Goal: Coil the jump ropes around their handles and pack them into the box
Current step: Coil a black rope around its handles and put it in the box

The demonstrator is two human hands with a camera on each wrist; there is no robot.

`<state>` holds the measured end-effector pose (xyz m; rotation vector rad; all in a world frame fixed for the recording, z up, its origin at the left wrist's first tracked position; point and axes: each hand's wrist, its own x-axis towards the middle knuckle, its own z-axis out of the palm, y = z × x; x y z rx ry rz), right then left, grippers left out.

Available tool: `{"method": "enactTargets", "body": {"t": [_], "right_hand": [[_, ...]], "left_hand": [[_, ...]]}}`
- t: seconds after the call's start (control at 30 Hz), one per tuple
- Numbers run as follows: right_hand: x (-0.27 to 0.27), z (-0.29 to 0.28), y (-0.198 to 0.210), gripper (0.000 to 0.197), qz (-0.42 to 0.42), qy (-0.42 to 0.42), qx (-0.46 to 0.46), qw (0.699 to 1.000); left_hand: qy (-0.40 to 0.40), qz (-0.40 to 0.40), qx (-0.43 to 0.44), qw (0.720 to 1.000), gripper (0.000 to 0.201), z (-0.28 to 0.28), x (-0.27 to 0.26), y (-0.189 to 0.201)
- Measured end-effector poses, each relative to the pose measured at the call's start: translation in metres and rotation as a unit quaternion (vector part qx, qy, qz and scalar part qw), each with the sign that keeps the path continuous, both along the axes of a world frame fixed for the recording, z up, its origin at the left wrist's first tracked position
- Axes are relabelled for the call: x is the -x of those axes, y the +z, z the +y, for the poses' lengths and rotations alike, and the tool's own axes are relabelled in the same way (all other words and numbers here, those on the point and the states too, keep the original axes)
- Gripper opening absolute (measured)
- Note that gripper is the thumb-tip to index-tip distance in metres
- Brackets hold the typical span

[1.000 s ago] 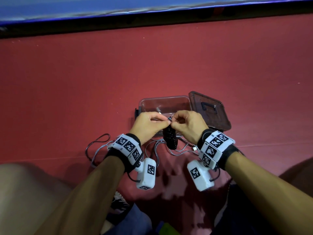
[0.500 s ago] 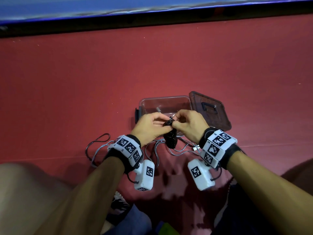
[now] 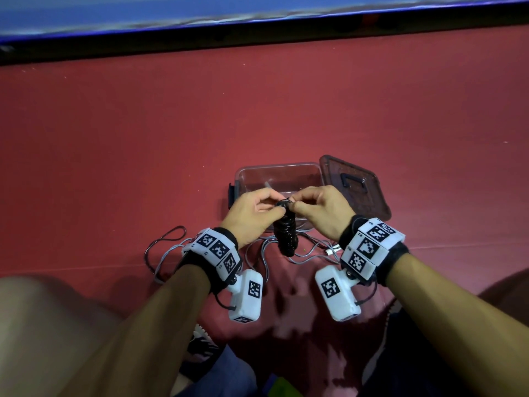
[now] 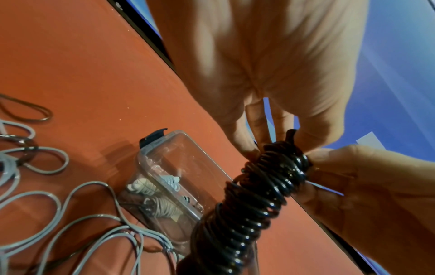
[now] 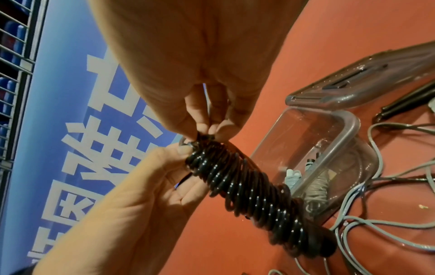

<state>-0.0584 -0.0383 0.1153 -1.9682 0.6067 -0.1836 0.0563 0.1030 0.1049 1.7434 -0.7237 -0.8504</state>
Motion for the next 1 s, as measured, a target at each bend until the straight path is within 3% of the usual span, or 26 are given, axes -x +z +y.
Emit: {"method": "enactTargets", "body": {"t": [0.27, 0.57, 1.0], "right_hand": [[-0.002, 0.001, -0.004, 0.019, 0.044, 0.024, -0.009, 0.999], [0.0, 0.003, 0.0, 0.028, 0.035, 0.031, -0.042, 0.998], [-0.004, 0.012, -0.01, 0.026, 0.005, 0.003, -0.032, 0.999]], "left_hand": [[-0.019, -0.004, -0.006, 1.0, 0.014, 0.0, 0.0, 0.002], [-0.032, 0.014, -0.01, 0.999, 0.013, 0.0, 0.0, 0.003], [-0.004, -0.038, -0.007, 0.999, 0.01, -0.003, 0.0, 0.003]]}}
